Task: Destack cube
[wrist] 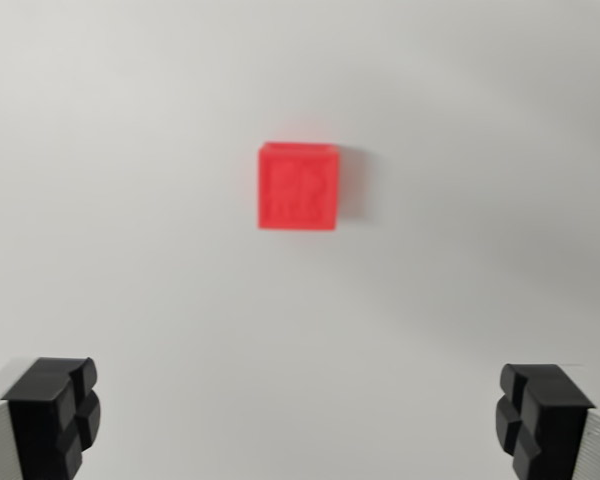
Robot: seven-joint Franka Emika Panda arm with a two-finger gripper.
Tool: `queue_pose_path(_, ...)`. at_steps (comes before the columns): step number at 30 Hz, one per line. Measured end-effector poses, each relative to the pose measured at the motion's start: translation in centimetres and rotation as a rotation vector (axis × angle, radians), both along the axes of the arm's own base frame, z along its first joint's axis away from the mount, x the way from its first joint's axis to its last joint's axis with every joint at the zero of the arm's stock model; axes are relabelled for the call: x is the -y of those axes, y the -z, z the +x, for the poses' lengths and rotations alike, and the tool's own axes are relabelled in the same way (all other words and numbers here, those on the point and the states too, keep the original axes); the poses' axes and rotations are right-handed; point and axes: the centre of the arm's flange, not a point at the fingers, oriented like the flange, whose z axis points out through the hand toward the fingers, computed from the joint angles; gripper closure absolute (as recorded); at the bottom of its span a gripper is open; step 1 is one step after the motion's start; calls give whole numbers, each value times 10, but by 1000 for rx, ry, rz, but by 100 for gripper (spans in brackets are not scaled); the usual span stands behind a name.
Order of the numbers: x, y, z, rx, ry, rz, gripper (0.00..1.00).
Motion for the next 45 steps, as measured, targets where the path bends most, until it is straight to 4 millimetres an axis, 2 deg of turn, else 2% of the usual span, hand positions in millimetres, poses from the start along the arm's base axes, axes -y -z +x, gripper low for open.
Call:
queue_pose_path(10, 0, -14, 0, 1, 0, 0, 0)
queue_pose_path(45, 0, -14, 0, 0, 0, 0, 0)
